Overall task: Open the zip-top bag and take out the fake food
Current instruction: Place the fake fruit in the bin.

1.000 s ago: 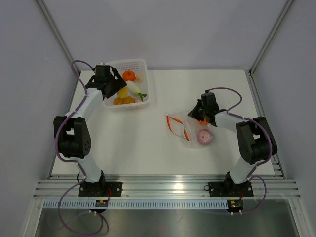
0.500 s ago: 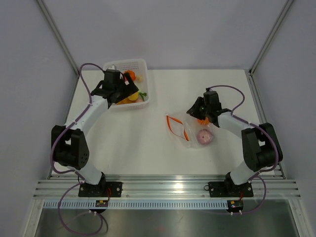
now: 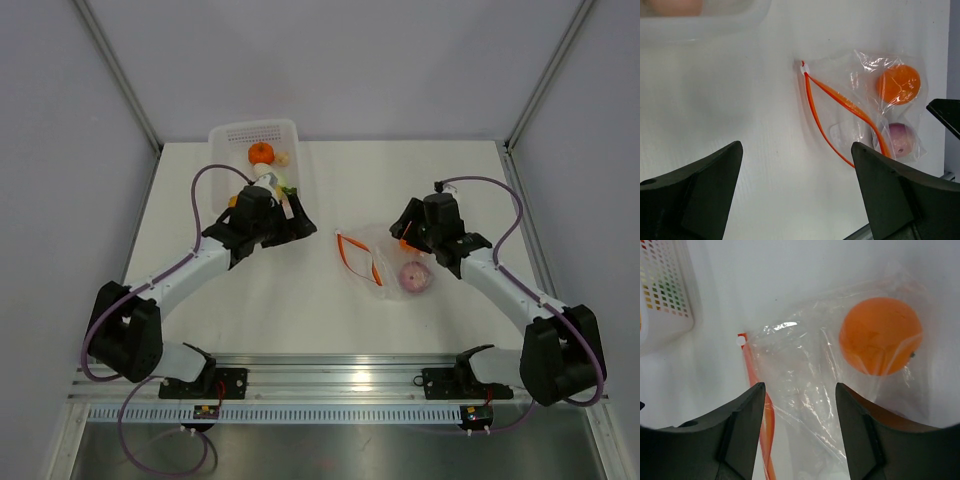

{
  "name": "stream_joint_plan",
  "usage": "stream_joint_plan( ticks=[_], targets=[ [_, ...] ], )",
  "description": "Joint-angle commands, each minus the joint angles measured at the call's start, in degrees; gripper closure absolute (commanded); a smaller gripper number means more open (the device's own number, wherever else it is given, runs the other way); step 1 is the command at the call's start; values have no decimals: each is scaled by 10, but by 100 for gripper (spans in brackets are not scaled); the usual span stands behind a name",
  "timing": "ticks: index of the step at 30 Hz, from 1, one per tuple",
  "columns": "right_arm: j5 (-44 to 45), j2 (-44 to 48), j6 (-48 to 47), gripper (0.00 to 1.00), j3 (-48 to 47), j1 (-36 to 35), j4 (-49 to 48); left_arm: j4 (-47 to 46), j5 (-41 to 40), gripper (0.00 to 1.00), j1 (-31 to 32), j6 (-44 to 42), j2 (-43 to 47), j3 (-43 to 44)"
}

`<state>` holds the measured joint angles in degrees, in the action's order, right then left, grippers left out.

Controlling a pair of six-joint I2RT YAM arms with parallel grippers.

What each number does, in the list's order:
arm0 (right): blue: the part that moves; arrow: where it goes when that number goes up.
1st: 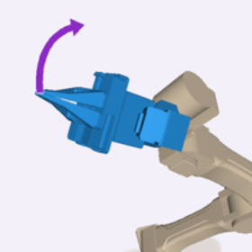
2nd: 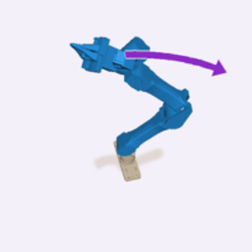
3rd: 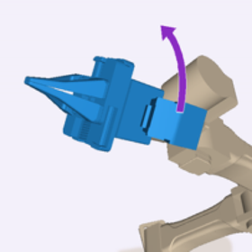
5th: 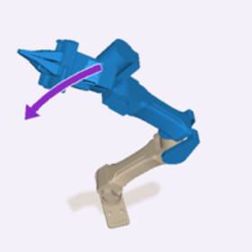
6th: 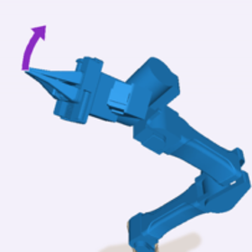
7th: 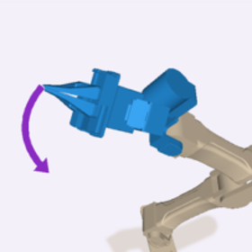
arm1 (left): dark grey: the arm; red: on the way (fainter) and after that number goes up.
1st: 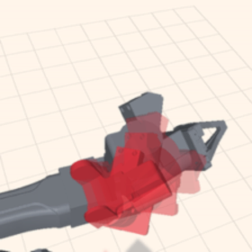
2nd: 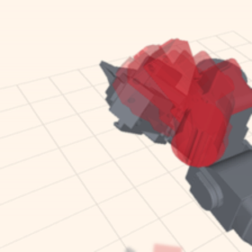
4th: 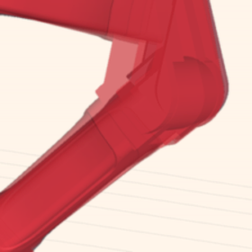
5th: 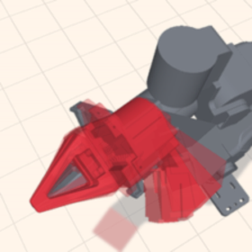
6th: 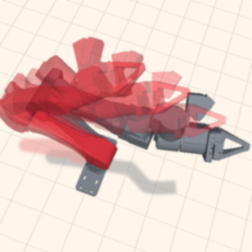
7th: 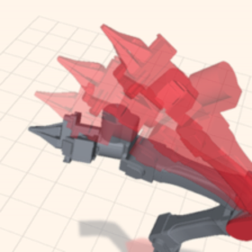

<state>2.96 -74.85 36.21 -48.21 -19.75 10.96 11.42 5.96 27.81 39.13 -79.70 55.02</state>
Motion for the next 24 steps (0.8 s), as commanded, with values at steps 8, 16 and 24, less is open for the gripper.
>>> stream_joint_plan(
  ticks=[8, 16, 24],
  targets=[
    [106, 42, -8, 30, 29, 15, 42, -80, 78, 8, 8, -20, -27, -18],
    [83, 0, 16, 30, 43, 67, -5, -86, 99, 8, 8, -16, -28, -19],
    [82, -55, 47, 35, 37, 90, -38, -87, 102, 8, 8, -18, -35, -19]
  ],
)
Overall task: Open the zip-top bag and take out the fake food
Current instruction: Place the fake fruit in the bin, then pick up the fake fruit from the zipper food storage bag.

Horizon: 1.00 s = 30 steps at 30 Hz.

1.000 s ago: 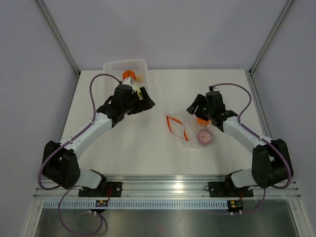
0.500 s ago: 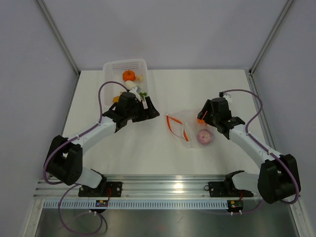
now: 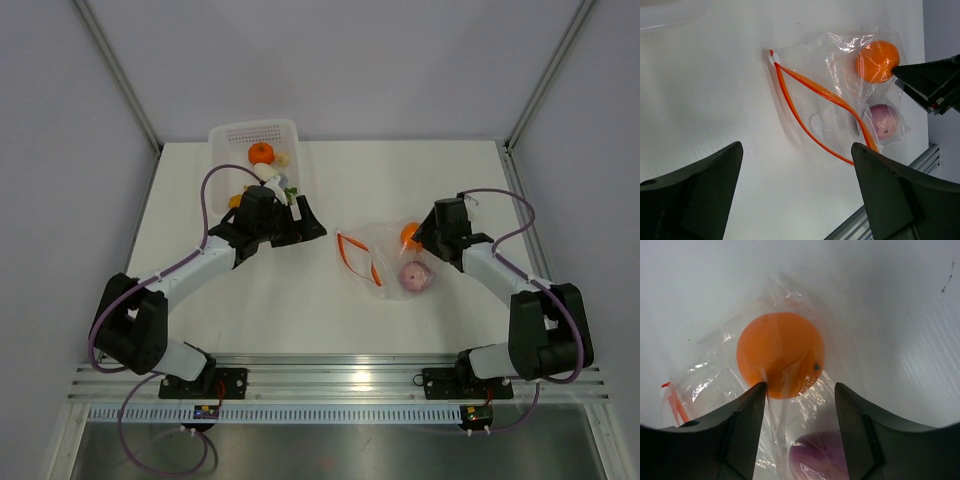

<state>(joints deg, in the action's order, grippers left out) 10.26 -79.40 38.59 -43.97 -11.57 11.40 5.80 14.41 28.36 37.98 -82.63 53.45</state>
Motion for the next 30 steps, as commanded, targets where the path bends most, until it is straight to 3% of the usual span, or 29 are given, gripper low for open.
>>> stream_joint_plan(
  ticks=[1, 2, 6, 7, 8, 16, 21, 26, 30],
  targets=[
    [13, -10, 29, 39, -2, 9, -48, -33, 19, 8, 2, -5, -8, -3],
    [14, -13, 31, 43, -1, 10, -52, -33, 19, 8, 2, -4, -9, -3],
    [23, -11, 37, 79, 0, 11, -52, -35, 24, 8, 2, -4, -15, -2],
    [22, -9, 37, 93, 1, 10, -53, -34, 24, 8, 2, -4, -17, -2],
    [21, -4, 35, 98, 2, 11, -52, -36, 23, 8, 2, -4, -17, -2],
    [-48, 84, 28, 100, 43, 8, -108, -40, 33, 8, 2, -2, -32, 4],
    [-39, 143, -6, 100, 44, -18, -123, -40, 37, 8, 2, -1, -38, 5],
    [-11, 163, -21, 100, 41, -45, -120, -40, 39, 8, 2, -1, -40, 6],
    [3, 116, -4, 100, 30, -45, -87, -42, 40, 9, 2, -1, -44, 4]
  ],
)
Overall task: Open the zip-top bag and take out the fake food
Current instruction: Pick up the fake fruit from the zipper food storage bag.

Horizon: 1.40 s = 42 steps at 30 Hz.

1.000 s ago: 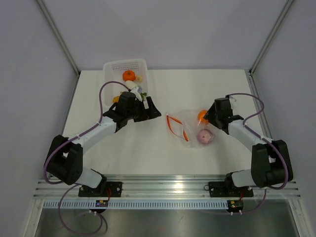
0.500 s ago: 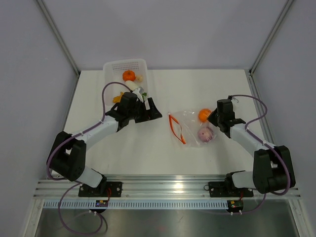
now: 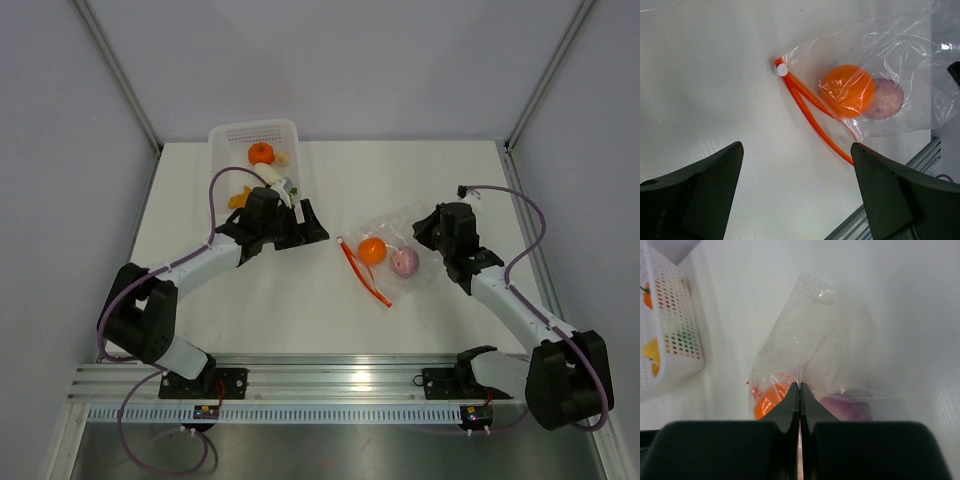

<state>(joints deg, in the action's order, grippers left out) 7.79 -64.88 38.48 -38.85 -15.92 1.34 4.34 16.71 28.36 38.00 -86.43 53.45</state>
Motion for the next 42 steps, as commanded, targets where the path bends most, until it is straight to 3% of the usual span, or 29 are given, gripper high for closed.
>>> stream_joint_plan(
  ticks=[1, 7, 15, 16, 17, 18, 21, 33, 42],
  targets=[
    [23, -44, -1, 100, -28, -2, 22, -29, 17, 9, 2, 0, -10, 4],
    [30, -117, 2, 100, -54, -2, 52, -39, 39, 11, 5, 10, -28, -3],
    [54, -100, 3, 96, -42, -2, 76, -55, 39, 15, 41, 14, -23, -25],
    [58, -106, -1, 91, -53, -2, 88, -55, 39, 17, 46, 14, -23, -26],
    [67, -109, -1, 56, -61, -2, 114, -58, 36, 17, 51, 14, -22, -33],
    [81, -108, 1, 42, -65, -2, 122, -60, 34, 18, 63, 14, -20, -38],
    [80, -82, -1, 31, -52, -2, 109, -67, 28, 20, 86, 16, -15, -53],
    [57, 34, -28, 32, -18, -2, 128, -80, 5, 28, 127, 16, -27, -54],
    [-6, 37, -68, 43, -19, -33, 80, -130, 30, 30, 129, 35, -62, -56]
  ],
)
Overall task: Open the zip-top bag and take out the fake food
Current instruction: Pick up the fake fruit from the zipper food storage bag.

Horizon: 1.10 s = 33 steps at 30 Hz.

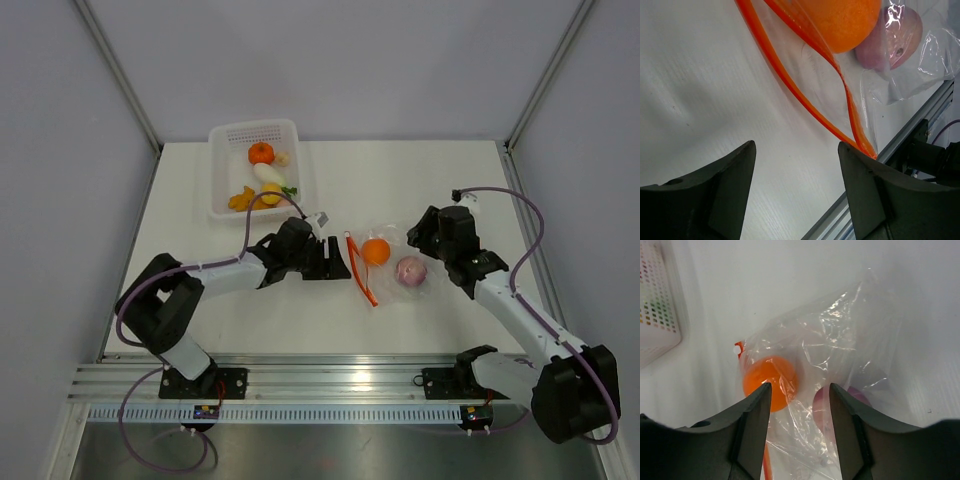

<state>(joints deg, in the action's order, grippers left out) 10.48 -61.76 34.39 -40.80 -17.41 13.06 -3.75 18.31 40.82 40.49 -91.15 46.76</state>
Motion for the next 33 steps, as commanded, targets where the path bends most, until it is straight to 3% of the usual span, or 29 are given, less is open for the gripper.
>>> stream_joint_plan(
  ticks=[1, 6, 9, 13, 17, 19, 24, 33],
  targets=[
    [-41, -4, -29, 43, -2, -22, -43, -50, 13, 31, 6, 10, -18, 13],
    [-56, -38, -45, 40, -17, -49, -47, -35, -15, 41, 24, 0, -38, 28],
    [-61, -64, -45, 38, -24, -52, -48, -30, -24, 52, 35, -1, -50, 43],
    [-67, -110, -42, 38, -34, -54, -61, -24, -42, 57, 46, -9, -82, 70],
    [-73, -142, -43, 39, -46, -54, -75, 7, -90, 56, 54, -53, -99, 111],
    [-75, -152, -44, 39, -51, -54, -82, 18, -128, 46, 58, -69, -99, 125],
    [-84, -168, -44, 38, -57, -54, -91, 18, -171, 39, 66, -102, -118, 140],
    [-91, -200, -47, 38, -75, -54, -104, 23, -180, 52, 96, -88, -153, 145]
  ],
)
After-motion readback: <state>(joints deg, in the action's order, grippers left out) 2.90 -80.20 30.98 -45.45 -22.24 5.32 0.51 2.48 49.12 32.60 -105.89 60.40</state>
